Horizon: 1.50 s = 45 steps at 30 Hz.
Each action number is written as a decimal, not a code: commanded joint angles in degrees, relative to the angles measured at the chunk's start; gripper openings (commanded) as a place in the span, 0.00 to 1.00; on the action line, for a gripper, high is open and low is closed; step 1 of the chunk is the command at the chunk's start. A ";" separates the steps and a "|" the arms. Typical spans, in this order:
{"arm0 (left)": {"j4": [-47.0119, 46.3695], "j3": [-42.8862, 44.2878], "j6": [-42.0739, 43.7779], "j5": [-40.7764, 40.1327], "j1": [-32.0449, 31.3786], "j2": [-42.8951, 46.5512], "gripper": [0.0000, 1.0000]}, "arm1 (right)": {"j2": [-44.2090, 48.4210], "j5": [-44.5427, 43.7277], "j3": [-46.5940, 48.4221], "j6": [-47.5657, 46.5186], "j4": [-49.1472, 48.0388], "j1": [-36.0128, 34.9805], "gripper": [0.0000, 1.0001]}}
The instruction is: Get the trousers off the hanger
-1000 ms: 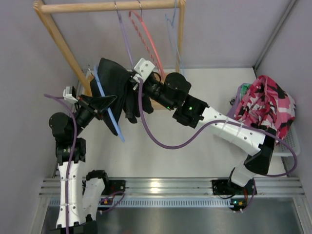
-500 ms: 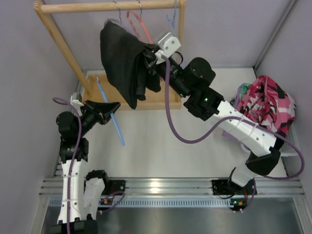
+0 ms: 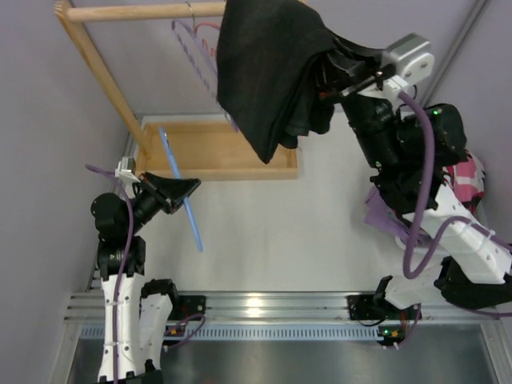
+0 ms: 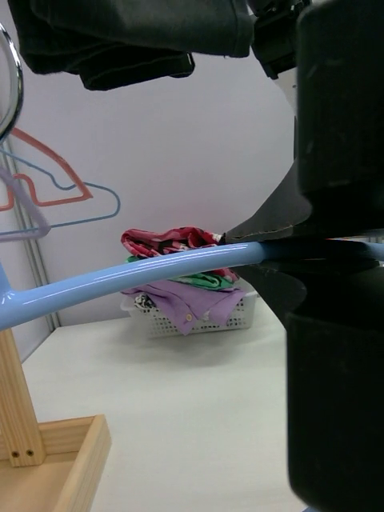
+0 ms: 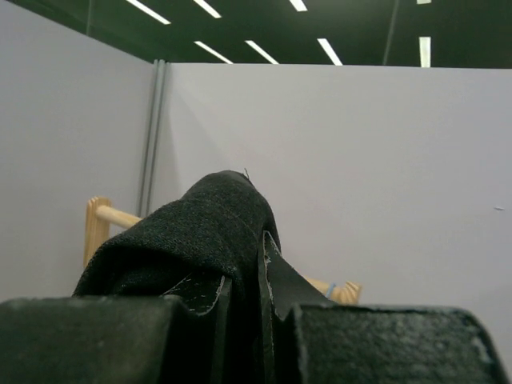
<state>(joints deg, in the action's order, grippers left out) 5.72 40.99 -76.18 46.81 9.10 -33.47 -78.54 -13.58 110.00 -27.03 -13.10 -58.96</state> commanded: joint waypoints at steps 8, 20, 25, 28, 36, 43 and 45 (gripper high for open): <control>-3.08 3.56 6.73 1.54 0.30 0.34 0.00 | 20.57 -6.28 -11.93 6.98 -1.14 20.30 0.00; -5.10 8.05 9.65 -0.40 0.30 -4.32 0.00 | 40.47 -24.97 -24.56 13.41 18.89 49.44 0.00; -8.43 7.79 7.63 -0.66 0.21 -5.20 0.00 | 44.17 -33.25 -27.37 7.44 21.01 56.93 0.00; -8.44 7.26 7.10 -1.19 0.21 -4.94 0.00 | 44.88 -34.84 -29.05 3.92 21.97 63.34 0.00; -11.87 3.66 4.03 -1.37 0.21 -3.09 0.00 | 43.22 -39.32 -36.68 -1.96 19.45 73.81 0.00; -15.29 2.07 0.07 -0.23 0.21 -1.51 0.00 | 32.15 -32.67 -40.39 -3.39 11.18 73.81 0.00; -15.91 2.42 -0.72 0.13 0.30 -1.16 0.00 | 28.64 -30.29 -39.34 -1.90 10.82 73.81 0.00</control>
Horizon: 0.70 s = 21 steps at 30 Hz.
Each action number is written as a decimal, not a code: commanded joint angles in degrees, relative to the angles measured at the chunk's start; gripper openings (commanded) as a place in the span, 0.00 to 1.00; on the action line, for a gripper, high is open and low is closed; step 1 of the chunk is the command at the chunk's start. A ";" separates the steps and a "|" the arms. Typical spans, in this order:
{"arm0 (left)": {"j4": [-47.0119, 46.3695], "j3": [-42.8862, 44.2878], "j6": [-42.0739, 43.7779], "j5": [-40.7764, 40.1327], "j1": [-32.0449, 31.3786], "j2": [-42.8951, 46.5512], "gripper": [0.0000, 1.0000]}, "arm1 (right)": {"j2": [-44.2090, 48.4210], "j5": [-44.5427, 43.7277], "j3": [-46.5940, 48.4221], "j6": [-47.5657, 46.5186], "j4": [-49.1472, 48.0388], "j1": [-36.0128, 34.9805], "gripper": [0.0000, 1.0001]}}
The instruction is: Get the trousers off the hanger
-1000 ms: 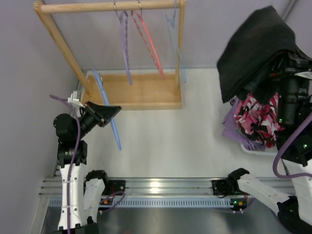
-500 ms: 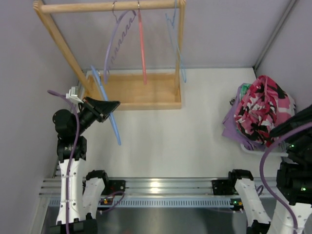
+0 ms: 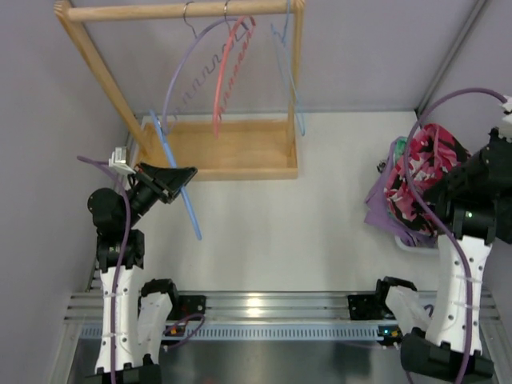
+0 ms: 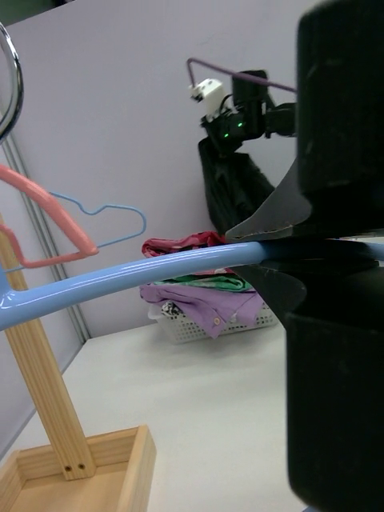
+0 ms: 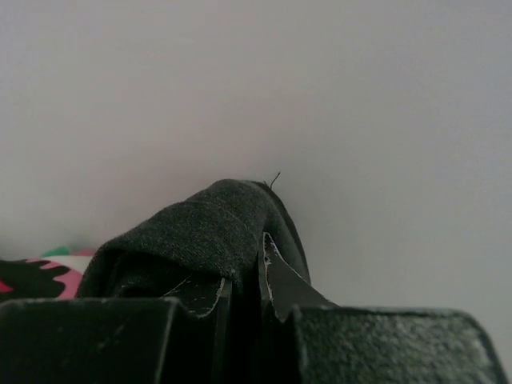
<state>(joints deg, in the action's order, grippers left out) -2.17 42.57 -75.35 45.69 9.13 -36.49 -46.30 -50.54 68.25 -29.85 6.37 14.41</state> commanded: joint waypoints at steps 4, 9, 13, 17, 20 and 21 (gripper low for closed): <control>-8.11 3.04 -1.90 1.15 0.28 2.83 0.00 | -14.23 13.87 4.09 2.95 -9.53 0.44 0.00; -7.76 6.12 -3.22 0.63 0.28 3.09 0.00 | -26.53 17.57 5.49 4.79 -8.58 0.44 0.00; -7.76 9.19 -3.49 0.54 0.28 2.04 0.00 | -31.82 28.01 6.37 8.04 -4.90 0.35 0.00; -9.33 11.57 -4.97 0.71 0.19 1.42 0.00 | -35.17 37.78 6.37 8.84 0.28 0.35 0.00; -9.34 14.03 -6.65 1.77 0.28 0.81 0.00 | -38.59 46.22 8.65 8.93 8.27 0.44 0.00; -9.08 15.43 -6.48 1.94 0.28 0.55 0.00 | -39.29 47.19 9.18 9.28 9.44 0.44 0.00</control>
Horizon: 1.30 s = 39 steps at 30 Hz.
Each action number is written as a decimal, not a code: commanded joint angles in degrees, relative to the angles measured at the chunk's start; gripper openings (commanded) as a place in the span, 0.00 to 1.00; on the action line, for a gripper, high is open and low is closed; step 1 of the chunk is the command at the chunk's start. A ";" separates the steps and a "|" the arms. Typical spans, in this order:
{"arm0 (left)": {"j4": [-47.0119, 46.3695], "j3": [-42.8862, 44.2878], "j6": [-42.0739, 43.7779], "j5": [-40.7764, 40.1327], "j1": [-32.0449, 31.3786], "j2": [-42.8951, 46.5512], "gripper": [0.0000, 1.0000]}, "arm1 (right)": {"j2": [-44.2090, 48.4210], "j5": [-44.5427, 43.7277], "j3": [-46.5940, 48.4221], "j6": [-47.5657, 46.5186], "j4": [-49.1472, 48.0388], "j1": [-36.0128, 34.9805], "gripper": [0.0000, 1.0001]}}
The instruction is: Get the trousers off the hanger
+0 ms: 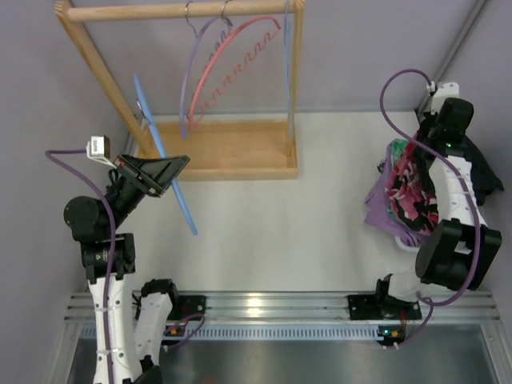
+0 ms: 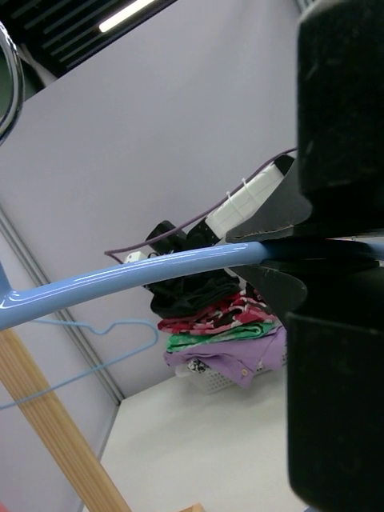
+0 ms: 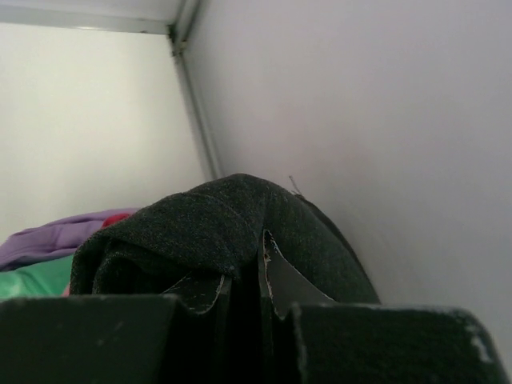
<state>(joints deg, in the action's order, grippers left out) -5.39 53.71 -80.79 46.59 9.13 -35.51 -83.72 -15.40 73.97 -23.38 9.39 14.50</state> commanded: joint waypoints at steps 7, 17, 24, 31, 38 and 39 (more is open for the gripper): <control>-2.71 9.82 1.51 2.37 0.19 -0.44 0.00 | -0.74 15.74 7.23 5.01 12.66 0.35 0.21; -0.41 16.59 -1.20 2.98 0.19 -5.35 0.00 | 6.72 17.94 10.40 -0.97 21.19 0.53 0.86; -2.70 21.07 -4.98 7.72 0.28 -15.54 0.00 | 13.67 21.28 13.38 0.52 25.67 0.62 0.99; -4.28 28.89 -3.93 13.78 1.42 -25.65 0.00 | 14.90 26.82 20.15 5.00 31.04 0.62 0.99; 0.20 39.52 3.62 17.30 5.19 -36.29 0.00 | 14.38 29.55 26.04 10.71 32.54 0.62 1.00; 0.29 40.50 4.06 17.48 5.72 -37.69 0.00 | 14.38 30.24 26.48 11.07 32.54 0.62 0.99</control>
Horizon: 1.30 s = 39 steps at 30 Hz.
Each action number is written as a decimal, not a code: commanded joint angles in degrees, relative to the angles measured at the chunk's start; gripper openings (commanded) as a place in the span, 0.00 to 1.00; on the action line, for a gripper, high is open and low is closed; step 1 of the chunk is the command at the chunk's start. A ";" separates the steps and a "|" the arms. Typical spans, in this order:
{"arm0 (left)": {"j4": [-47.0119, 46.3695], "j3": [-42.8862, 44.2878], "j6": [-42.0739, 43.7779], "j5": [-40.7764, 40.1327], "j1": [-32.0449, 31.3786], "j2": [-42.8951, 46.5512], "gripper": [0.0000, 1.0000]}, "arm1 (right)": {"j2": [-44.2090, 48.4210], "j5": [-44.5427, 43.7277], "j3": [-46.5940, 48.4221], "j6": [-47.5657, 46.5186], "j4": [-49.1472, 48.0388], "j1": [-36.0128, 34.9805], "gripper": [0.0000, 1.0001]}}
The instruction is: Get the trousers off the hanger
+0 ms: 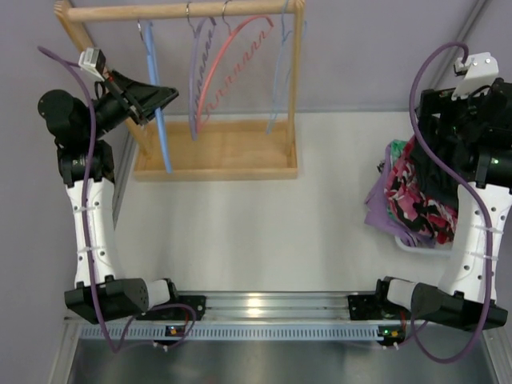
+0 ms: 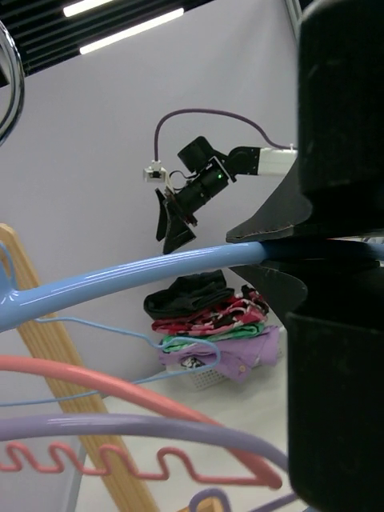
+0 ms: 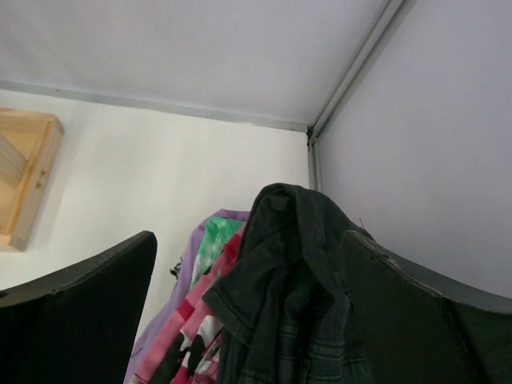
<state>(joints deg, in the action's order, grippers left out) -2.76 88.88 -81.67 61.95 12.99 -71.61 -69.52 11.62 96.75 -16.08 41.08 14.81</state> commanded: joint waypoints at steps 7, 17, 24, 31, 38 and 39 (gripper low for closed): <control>-3.48 13.24 4.49 1.68 2.39 -11.26 0.00 | -0.62 4.47 5.73 6.58 1.20 0.31 0.99; -4.88 21.24 3.97 -1.48 2.21 -18.38 0.00 | -0.88 5.43 5.20 9.92 0.41 0.40 0.99; -6.20 24.23 3.00 -4.73 -0.50 -23.22 0.00 | -0.71 5.87 4.68 10.89 0.05 0.31 0.99; -6.20 24.68 4.06 -5.79 -3.41 -25.42 0.00 | 0.34 5.78 3.27 10.01 -0.38 0.22 0.99; -6.20 22.57 4.85 -6.32 -4.29 -26.82 0.00 | 0.87 6.22 1.69 10.27 -1.00 0.31 0.99; -6.20 22.13 4.94 -6.41 -4.29 -27.00 0.00 | 0.87 6.22 1.69 10.27 -1.00 0.31 0.99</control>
<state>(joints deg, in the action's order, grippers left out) -3.46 111.04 -78.70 57.01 8.56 -98.17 -70.11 16.67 98.54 -6.22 41.71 14.81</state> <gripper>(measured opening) 0.142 0.993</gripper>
